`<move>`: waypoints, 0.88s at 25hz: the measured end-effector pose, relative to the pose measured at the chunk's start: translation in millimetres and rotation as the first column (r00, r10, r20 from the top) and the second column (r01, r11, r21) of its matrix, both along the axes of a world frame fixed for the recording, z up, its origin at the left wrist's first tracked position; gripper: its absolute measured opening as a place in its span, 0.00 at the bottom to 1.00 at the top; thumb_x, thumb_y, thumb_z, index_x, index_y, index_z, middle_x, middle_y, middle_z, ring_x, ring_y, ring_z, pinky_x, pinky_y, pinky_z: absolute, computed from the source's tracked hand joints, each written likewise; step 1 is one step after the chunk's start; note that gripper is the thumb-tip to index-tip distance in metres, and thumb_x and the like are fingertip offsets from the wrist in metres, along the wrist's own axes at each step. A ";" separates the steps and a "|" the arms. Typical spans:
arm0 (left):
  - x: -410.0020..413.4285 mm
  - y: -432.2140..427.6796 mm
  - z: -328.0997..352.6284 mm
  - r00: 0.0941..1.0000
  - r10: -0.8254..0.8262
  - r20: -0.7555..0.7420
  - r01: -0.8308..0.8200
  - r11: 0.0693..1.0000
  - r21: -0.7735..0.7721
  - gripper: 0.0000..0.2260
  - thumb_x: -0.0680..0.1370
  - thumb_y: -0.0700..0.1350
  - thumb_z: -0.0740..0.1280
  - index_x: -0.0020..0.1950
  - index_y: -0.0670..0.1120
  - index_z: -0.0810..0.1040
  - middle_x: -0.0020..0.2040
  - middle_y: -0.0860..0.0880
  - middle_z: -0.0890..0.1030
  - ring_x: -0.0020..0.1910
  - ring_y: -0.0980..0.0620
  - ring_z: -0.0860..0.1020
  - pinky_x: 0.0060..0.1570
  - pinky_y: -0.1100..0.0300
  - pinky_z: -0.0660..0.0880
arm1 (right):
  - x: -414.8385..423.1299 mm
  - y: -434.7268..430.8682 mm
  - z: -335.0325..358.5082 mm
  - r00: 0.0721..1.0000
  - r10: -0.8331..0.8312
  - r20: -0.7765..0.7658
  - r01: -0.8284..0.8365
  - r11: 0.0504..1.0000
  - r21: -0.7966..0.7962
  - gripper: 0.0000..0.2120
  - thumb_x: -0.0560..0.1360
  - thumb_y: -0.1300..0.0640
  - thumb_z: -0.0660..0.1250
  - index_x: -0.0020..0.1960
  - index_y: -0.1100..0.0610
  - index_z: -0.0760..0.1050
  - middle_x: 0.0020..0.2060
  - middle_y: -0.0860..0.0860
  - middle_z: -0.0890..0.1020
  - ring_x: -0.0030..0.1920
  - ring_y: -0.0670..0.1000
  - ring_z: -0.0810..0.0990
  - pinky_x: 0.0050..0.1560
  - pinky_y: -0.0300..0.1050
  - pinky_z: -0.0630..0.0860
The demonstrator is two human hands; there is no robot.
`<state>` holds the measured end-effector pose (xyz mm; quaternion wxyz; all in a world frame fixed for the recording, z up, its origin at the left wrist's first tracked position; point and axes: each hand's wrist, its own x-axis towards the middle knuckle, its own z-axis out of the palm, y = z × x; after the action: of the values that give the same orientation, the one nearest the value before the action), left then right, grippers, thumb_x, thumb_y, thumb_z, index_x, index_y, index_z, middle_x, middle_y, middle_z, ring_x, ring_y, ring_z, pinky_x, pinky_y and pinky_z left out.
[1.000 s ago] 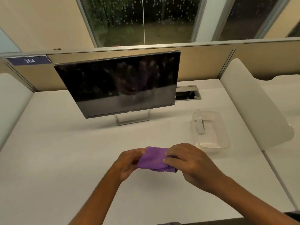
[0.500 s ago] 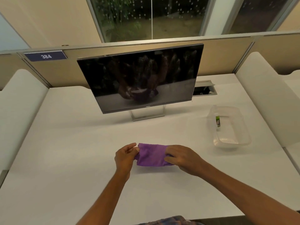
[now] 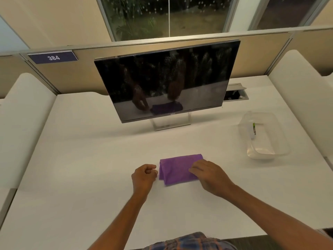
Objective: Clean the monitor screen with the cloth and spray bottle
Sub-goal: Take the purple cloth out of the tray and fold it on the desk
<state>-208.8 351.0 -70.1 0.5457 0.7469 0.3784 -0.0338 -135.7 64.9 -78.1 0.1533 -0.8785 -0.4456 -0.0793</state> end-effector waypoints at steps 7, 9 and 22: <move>-18.8 -2.9 -15.5 0.823 -0.568 0.031 0.391 0.605 0.693 0.11 0.75 0.38 0.79 0.56 0.48 0.90 0.56 0.48 0.88 0.58 0.46 0.84 0.52 0.52 0.83 | -37.4 89.4 -26.9 1.000 -0.014 -0.024 0.012 0.998 -0.061 0.21 0.70 0.57 0.82 0.62 0.58 0.85 0.56 0.53 0.88 0.53 0.54 0.88 0.48 0.47 0.87; -23.8 -1.6 -22.7 0.752 -0.659 0.012 0.381 0.450 0.808 0.14 0.70 0.37 0.83 0.54 0.47 0.90 0.57 0.43 0.88 0.58 0.39 0.86 0.52 0.48 0.84 | -45.3 96.4 -33.2 0.999 -0.044 -0.013 0.042 0.991 -0.126 0.26 0.67 0.54 0.85 0.63 0.59 0.86 0.59 0.55 0.88 0.57 0.54 0.89 0.53 0.47 0.87; -37.2 12.8 -33.1 0.647 -0.735 -0.202 0.519 0.231 0.823 0.19 0.81 0.44 0.72 0.72 0.52 0.81 0.75 0.52 0.78 0.79 0.39 0.71 0.74 0.40 0.73 | -25.6 125.0 -17.3 0.954 -0.296 0.057 0.291 0.953 0.088 0.08 0.73 0.61 0.79 0.51 0.60 0.85 0.43 0.54 0.87 0.42 0.53 0.86 0.35 0.43 0.83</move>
<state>-246.0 363.8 -103.2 0.1018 0.9931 -0.0550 0.0170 -161.4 189.9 -95.4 0.1587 -0.9249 -0.3118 -0.1491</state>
